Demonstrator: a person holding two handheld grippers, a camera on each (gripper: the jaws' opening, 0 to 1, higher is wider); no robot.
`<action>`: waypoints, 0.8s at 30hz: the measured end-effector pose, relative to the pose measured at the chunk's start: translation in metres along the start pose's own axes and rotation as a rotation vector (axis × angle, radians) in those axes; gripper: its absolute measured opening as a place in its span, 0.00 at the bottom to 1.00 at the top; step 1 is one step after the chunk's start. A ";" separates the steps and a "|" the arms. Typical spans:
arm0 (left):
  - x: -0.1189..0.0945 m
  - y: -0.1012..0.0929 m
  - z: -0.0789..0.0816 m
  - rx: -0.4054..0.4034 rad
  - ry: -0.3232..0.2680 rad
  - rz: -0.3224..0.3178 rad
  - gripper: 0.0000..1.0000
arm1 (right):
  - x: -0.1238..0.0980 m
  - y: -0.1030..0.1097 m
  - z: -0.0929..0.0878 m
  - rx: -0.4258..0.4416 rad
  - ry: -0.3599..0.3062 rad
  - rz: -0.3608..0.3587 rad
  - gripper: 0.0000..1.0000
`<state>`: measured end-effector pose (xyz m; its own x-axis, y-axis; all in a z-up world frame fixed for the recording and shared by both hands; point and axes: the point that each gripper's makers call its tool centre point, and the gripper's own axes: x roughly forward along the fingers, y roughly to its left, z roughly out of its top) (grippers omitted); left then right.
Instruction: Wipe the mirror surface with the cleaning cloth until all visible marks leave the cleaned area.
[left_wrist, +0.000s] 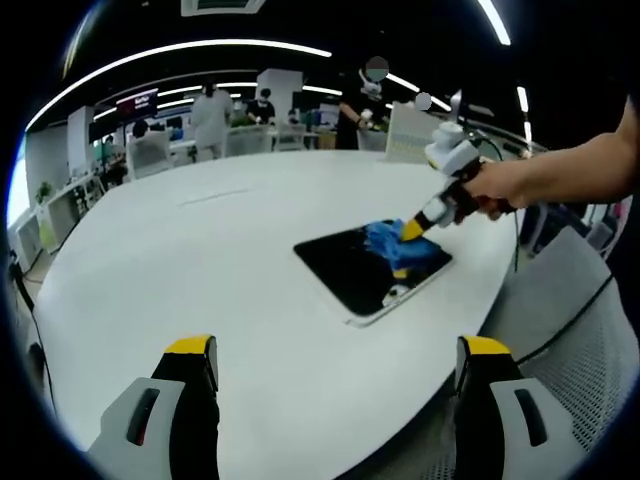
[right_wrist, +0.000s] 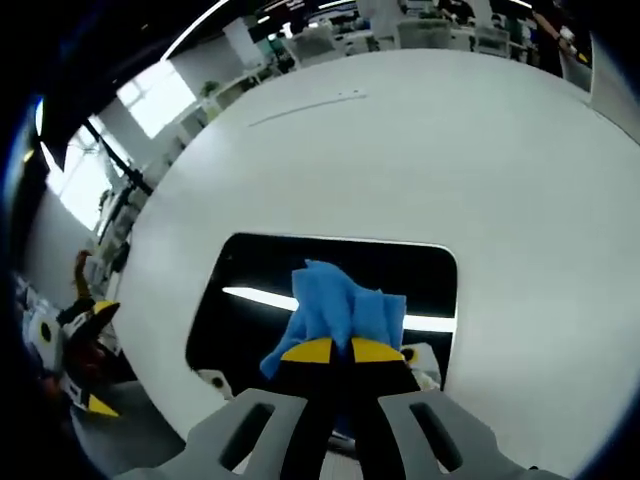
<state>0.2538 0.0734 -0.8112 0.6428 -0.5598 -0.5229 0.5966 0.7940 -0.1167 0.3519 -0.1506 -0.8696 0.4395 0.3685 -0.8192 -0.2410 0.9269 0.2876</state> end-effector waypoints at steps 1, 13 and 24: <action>0.000 0.000 0.000 -0.001 -0.001 0.000 0.99 | -0.002 0.002 -0.004 0.009 -0.003 0.008 0.00; 0.000 0.001 0.000 -0.001 0.002 0.006 0.99 | -0.012 0.009 -0.021 0.020 -0.033 0.039 0.00; -0.001 -0.001 0.003 0.014 -0.008 0.002 0.98 | -0.020 0.013 -0.038 -0.012 -0.033 0.035 0.00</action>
<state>0.2546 0.0725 -0.8084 0.6478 -0.5601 -0.5164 0.6019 0.7918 -0.1036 0.3068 -0.1484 -0.8680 0.4592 0.4032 -0.7916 -0.2666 0.9125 0.3101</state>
